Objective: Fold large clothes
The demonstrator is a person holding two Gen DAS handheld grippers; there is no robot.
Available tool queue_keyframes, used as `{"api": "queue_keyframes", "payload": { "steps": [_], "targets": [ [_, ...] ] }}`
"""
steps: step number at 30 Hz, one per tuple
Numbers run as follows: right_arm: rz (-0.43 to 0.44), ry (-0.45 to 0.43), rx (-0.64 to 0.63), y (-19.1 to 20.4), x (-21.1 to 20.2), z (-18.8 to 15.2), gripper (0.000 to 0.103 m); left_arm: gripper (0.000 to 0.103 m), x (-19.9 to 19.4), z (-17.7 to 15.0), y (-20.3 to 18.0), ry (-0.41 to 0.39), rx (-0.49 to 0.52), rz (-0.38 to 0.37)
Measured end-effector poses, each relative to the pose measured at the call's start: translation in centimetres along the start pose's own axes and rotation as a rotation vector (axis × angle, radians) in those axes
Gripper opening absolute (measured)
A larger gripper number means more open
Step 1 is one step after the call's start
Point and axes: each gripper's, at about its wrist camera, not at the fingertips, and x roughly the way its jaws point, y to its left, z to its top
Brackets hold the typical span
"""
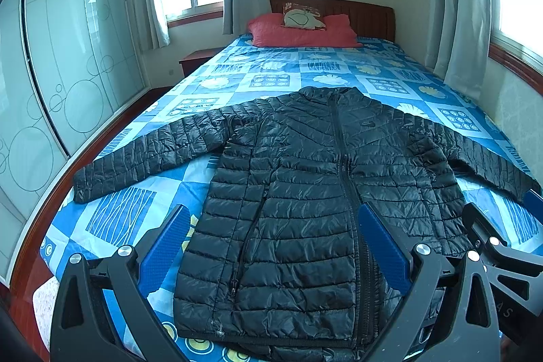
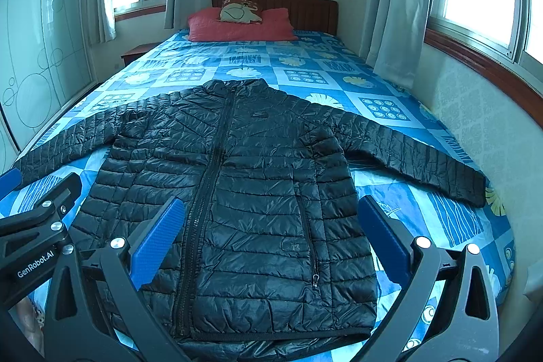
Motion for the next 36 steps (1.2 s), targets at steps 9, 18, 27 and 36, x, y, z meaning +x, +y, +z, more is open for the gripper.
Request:
{"api": "queue_keyframes", "payload": {
  "steps": [9, 18, 27, 36],
  "targets": [
    [0.000, 0.003, 0.000, 0.23, 0.10, -0.22, 0.101, 0.098, 0.09, 0.08, 0.11, 0.004, 0.001, -0.002],
    [-0.001, 0.007, -0.002, 0.39, 0.12, -0.24, 0.101, 0.098, 0.13, -0.04, 0.35, 0.008, -0.002, -0.003],
    [-0.002, 0.005, -0.003, 0.49, 0.14, -0.27, 0.101, 0.098, 0.16, -0.03, 0.37, 0.007, 0.000, -0.001],
    [-0.001, 0.007, -0.002, 0.51, 0.16, -0.26, 0.101, 0.098, 0.18, 0.00, 0.40, 0.009, -0.002, -0.003]
  ]
}}
